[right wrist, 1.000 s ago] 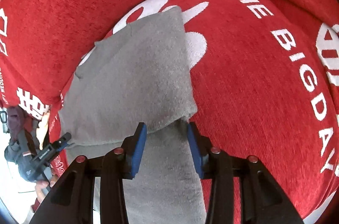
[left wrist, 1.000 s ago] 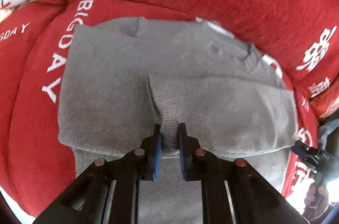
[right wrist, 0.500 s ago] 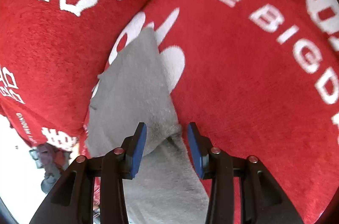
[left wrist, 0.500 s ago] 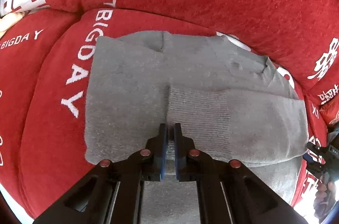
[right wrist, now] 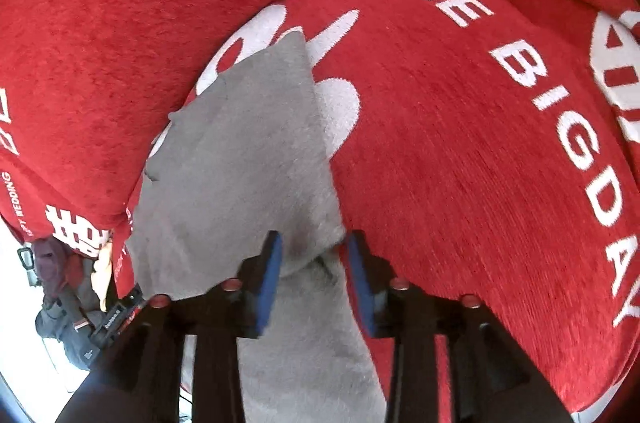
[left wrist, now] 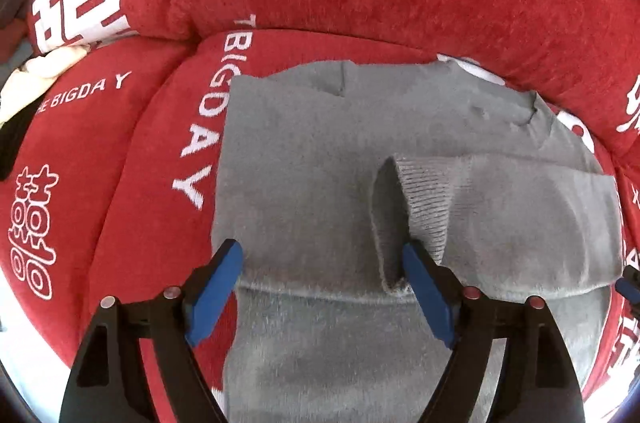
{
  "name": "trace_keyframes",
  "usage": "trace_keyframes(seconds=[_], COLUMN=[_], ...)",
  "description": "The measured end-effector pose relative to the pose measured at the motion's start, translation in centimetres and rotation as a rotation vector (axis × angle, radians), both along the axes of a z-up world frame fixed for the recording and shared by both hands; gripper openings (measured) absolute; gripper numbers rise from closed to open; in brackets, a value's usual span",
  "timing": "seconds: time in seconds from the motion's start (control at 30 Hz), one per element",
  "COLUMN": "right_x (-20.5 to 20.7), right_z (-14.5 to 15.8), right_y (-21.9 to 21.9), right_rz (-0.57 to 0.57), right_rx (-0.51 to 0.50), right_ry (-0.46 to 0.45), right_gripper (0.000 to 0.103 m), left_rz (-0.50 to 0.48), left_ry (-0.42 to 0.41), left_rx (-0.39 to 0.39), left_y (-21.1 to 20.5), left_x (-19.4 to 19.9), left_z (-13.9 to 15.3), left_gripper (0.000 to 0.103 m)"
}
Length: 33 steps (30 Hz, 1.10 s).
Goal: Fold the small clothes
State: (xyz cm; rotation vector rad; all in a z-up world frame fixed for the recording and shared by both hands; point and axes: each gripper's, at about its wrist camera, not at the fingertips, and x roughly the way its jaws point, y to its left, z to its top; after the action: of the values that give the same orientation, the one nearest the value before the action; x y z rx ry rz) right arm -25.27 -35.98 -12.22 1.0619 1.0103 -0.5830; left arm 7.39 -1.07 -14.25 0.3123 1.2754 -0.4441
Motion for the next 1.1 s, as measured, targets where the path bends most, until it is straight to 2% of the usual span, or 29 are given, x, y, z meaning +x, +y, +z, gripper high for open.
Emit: trace_keyframes(seconds=[0.37,0.53,0.7,0.93,1.1], right_x=[0.8,1.7,2.4,2.8,3.3], right_z=[2.3,2.3,1.6,1.2,1.5], right_y=[4.3,6.6,8.9,11.4,12.5], right_rz=[0.125,0.198,0.254,0.277,0.273], right_rx=[-0.043,-0.044,-0.027,0.006,0.007], right_ry=[0.05,0.074,0.102,0.106,0.11], right_gripper=[0.061,0.062,0.062,0.065,0.065], left_rz=[-0.037,-0.031,-0.076,-0.12,-0.133], left_ry=[0.074,0.118,0.136,0.186,0.192], left_rx=[0.033,0.023,0.057,0.05,0.056], left_y=[0.2,0.3,-0.1,0.1,1.1], left_x=[-3.4,-4.1,-6.2,-8.0,-8.2], left_z=[1.4,1.4,1.3,1.6,2.2], left_gripper=[0.083,0.083,0.083,0.083,0.083])
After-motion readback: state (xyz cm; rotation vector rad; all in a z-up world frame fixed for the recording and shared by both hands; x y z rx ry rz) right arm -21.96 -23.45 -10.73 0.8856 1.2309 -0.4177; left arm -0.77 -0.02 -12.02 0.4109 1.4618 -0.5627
